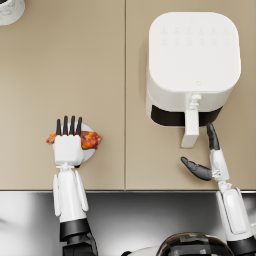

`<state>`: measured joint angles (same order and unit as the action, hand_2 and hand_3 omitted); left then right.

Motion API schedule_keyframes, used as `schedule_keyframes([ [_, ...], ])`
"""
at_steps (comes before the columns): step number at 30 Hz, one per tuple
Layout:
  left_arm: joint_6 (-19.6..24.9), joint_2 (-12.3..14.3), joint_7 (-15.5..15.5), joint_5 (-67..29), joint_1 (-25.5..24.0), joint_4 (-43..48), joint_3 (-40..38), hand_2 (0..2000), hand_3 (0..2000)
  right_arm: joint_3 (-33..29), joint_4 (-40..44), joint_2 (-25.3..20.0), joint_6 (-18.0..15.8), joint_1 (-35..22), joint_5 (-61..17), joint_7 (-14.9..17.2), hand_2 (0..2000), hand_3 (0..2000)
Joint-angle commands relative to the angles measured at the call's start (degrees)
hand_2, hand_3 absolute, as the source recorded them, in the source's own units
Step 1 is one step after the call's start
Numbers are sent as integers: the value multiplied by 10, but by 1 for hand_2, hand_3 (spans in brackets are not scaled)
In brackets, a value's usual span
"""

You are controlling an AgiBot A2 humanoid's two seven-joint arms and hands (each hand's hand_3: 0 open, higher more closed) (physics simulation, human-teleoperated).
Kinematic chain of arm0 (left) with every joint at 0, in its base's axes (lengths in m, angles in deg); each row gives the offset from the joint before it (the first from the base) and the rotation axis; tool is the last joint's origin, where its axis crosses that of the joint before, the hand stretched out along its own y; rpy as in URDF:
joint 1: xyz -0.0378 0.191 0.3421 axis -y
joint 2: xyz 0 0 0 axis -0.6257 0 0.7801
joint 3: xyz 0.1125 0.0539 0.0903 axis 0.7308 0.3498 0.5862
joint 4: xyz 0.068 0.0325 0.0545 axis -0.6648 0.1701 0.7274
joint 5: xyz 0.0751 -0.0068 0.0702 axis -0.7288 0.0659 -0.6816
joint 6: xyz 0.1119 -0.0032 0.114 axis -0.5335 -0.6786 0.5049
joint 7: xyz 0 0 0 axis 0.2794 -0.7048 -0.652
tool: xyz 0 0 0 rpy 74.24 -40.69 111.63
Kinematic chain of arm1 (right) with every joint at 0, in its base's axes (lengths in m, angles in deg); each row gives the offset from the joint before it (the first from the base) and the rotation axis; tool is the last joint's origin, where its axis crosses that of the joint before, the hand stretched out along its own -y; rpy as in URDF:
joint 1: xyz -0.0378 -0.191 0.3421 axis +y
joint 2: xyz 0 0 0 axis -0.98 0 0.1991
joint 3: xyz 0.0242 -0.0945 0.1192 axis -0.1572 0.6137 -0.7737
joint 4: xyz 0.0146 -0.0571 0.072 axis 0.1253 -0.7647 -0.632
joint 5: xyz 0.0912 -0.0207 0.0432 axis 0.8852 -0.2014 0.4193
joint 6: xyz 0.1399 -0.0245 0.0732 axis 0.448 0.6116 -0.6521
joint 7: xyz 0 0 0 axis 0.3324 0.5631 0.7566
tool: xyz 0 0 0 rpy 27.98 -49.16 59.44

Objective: Pick up the drumstick and place it into the air fryer

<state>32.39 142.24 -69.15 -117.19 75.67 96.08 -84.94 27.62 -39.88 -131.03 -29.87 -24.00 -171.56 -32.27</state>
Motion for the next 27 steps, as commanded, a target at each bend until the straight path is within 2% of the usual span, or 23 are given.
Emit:
schedule_keyframes([
  [1, -6, 0, 0, 0, 14, -48, 16, 0, 0, -2, -1, -4, 0, -6, 0, 0, 0, 0],
  [4, -28, -1, -13, 0, 38, -104, 32, 0, 0, 1, -1, -6, 0, -3, 0, 0, 0, 0],
  [5, -21, -4, -20, 0, 47, -125, 38, 0, 0, 2, 1, -7, 0, -3, 0, 0, 0, 0],
  [6, -15, -7, -26, 1, 49, -137, 46, 1361, 327, 2, 4, -7, 0, -2, 0, 0, 0, 0],
  [7, -28, -9, -32, 1, 55, -153, 54, 2000, 653, 1, 4, -8, 0, -1, 0, 0, 0, 0],
  [11, -47, -22, -47, 2, 73, -195, 93, 2000, 1960, 1, 9, -12, 0, -2, 0, 0, 0, 0],
  [13, -66, -33, -51, 2, 66, -164, 111, 2000, 2000, 1, 18, -16, 0, -5, 0, 0, 0, 0],
  [15, -88, -42, -30, 2, 57, -120, 115, 2000, 2000, 6, 37, -19, 0, -8, 0, 0, 0, 0],
  [16, -116, -45, 11, 2, 44, -76, 114, 2000, 2000, 11, 51, -21, 0, -11, 0, 0, 0, 0],
  [17, -119, -45, 41, 2, 41, -50, 112, 2000, 2000, 10, 61, -23, 0, -13, 0, 0, 0, 0],
  [18, -135, -45, 65, 1, 33, -6, 103, 2000, 2000, 12, 78, -26, 0, -18, 0, 0, 0, 0],
  [20, -152, -43, 92, 0, 24, 61, 90, 2000, 2000, 12, 97, -29, 0, -22, 0, 0, 0, 0],
  [23, -163, -40, 109, 0, 18, 138, 70, 2000, 2000, 15, 130, -36, 0, -32, 0, 0, 0, 0],
  [27, -173, -36, 117, 0, 17, 201, 56, 2000, 2000, 29, 169, -47, 0, -52, 0, 0, 0, 0],
])
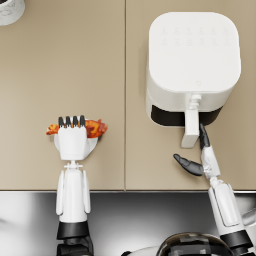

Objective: Pick up the drumstick and place it into the air fryer

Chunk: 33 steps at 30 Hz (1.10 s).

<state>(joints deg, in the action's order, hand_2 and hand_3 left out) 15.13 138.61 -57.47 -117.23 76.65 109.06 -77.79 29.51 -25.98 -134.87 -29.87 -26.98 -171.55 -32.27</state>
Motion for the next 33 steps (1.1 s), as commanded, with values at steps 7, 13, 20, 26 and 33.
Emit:
schedule_keyframes([
  [7, -3, 8, 1, 0, 9, 108, -20, 2000, 2000, 23, 52, -27, 12, -54, 0, 0, 0, 0],
  [13, -3, 13, 1, 0, -3, 107, -2, 2000, 2000, 28, 11, -25, 70, -50, -1, 3, 2000, 1960],
  [20, -1, 19, 1, 0, -14, 137, 27, 2000, 2000, 83, -90, 23, -23, 14, -3, 3, 2000, 2000],
  [26, -2, 37, 1, 0, 12, 159, 60, 2000, 2000, 131, -195, 91, -16, 69, -3, 2, 2000, 2000],
  [33, -2, 68, 1, 126, 52, 143, 110, 2000, 2000, 171, -270, 144, -67, 102, -3, -5, 2000, 2000],
])
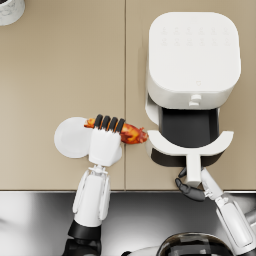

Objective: Pick up the drumstick and place it into the air fryer

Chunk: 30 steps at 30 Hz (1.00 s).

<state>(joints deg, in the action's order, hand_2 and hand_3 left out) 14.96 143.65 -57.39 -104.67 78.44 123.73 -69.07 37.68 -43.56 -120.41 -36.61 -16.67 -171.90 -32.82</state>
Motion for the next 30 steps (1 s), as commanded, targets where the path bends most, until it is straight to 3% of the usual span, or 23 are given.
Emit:
schedule_keyframes([
  [1, 0, 22, 0, 25, 38, -3, 28, 2000, 2000, 92, -101, 6, -3, 3, 0, 0, 2000, 2000],
  [8, 1, 65, 0, 194, 94, -27, 67, 2000, 2000, 129, -145, 40, -7, 21, 0, 2, 2000, 2000],
  [16, 0, 112, 0, 236, 147, -72, 134, 2000, 2000, 171, -187, 66, 0, 32, 0, 4, 2000, 2000],
  [17, 0, 117, 0, 237, 152, -77, 146, 2000, 2000, 29, -75, 83, 0, 39, 1, 3, 2000, 2000],
  [18, 1, 125, 0, 237, 160, -91, 160, 2000, 2000, 177, -193, 69, 3, 33, 0, 4, 2000, 2000],
  [22, 2, 143, 0, 238, 177, -125, 181, 2000, 2000, 195, -219, 93, 8, 42, 1, 4, 2000, 2000],
  [23, 2, 144, 0, 239, 176, -130, 183, 2000, 2000, 40, -91, 105, 9, 46, 1, 4, 2000, 2000],
  [27, 2, 152, 0, 239, 179, -152, 195, 2000, 2000, 44, -99, 115, 11, 49, 1, 4, 2000, 2000],
  [28, 2, 152, 0, 239, 177, -157, 203, 639, 1673, 45, -99, 116, 12, 49, 1, 3, 2000, 2000],
  [29, -7, 147, 0, 239, 167, -151, 206, 0, 1347, 45, -100, 117, 13, 49, 1, 3, 2000, 2000],
  [30, -11, 144, 0, 239, 160, -148, 208, 0, 1020, 46, -100, 117, 12, 49, 1, 3, 2000, 2000],
])
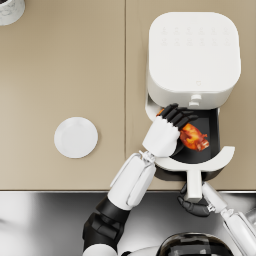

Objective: Pick up the drumstick and place it into the air fryer

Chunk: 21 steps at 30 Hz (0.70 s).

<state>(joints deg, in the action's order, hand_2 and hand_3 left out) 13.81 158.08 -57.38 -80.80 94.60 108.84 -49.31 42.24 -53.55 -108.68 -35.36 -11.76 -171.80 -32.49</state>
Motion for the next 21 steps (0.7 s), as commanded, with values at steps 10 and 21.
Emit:
schedule_keyframes([
  [10, -23, -80, -1, 0, -141, 168, -152, 0, 0, 136, -94, -50, -13, -21, 0, 0, 2000, 2000],
  [21, -26, -96, -1, 0, -212, 201, -233, 0, 0, 39, 33, -167, -51, -93, -1, -1, 2000, 2000],
])
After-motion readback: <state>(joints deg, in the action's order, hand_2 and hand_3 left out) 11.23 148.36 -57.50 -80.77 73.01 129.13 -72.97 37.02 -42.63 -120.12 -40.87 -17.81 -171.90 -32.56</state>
